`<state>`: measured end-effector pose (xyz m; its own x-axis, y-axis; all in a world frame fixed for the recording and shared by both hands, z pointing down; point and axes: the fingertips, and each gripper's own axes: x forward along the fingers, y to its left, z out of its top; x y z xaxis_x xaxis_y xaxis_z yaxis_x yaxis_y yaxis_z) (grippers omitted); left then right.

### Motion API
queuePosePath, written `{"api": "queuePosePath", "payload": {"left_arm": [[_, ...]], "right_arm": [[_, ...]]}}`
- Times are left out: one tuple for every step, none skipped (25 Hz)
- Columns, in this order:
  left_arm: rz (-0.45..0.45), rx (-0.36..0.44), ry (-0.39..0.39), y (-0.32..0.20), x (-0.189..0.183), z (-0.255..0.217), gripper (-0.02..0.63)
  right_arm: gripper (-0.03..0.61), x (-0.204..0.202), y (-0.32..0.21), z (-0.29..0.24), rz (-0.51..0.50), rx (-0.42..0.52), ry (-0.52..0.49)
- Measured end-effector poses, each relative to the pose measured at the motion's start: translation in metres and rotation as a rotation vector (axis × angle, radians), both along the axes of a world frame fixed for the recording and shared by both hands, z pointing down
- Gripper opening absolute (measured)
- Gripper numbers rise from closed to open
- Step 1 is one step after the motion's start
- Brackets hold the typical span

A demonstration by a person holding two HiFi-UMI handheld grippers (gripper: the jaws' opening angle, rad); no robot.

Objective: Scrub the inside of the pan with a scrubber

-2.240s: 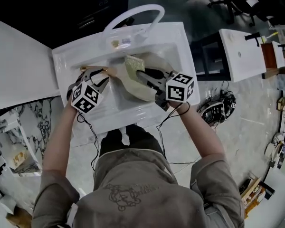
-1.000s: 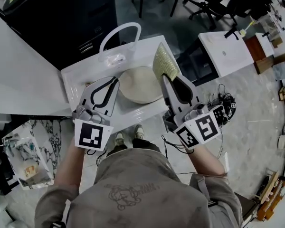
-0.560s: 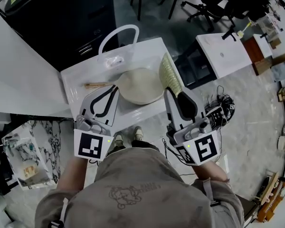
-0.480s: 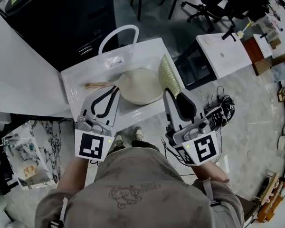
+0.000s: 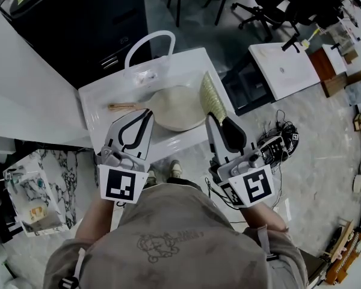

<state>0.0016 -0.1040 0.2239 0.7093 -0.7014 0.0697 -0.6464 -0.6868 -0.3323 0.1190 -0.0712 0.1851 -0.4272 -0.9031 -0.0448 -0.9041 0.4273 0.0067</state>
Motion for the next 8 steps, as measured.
{"api": "queuePosePath", "payload": {"left_arm": [[-0.001, -0.004, 0.001, 0.000, 0.001, 0.000, 0.031], [-0.003, -0.006, 0.000, 0.000, 0.001, 0.000, 0.031], [-0.004, -0.008, -0.001, 0.001, 0.002, 0.000, 0.031], [-0.004, -0.007, -0.003, 0.001, 0.004, -0.001, 0.031], [-0.003, -0.004, -0.006, 0.002, 0.006, -0.001, 0.031], [0.000, 0.000, -0.009, 0.003, 0.008, -0.001, 0.031], [0.004, 0.003, -0.012, 0.004, 0.010, -0.001, 0.031], [0.008, 0.006, -0.015, 0.005, 0.012, -0.002, 0.031]], "right_arm": [[0.066, 0.000, 0.000, 0.000, 0.000, 0.002, -0.001], [0.066, 0.001, 0.001, -0.001, 0.000, 0.004, -0.001], [0.066, 0.001, 0.001, -0.001, -0.001, 0.006, -0.002], [0.066, 0.001, 0.001, -0.002, 0.000, 0.009, -0.004], [0.066, 0.002, 0.002, -0.003, 0.002, 0.011, -0.006], [0.066, 0.003, 0.002, -0.003, 0.004, 0.012, -0.009], [0.066, 0.004, 0.003, -0.003, 0.006, 0.011, -0.013], [0.066, 0.004, 0.004, -0.003, 0.007, 0.010, -0.016]]}}
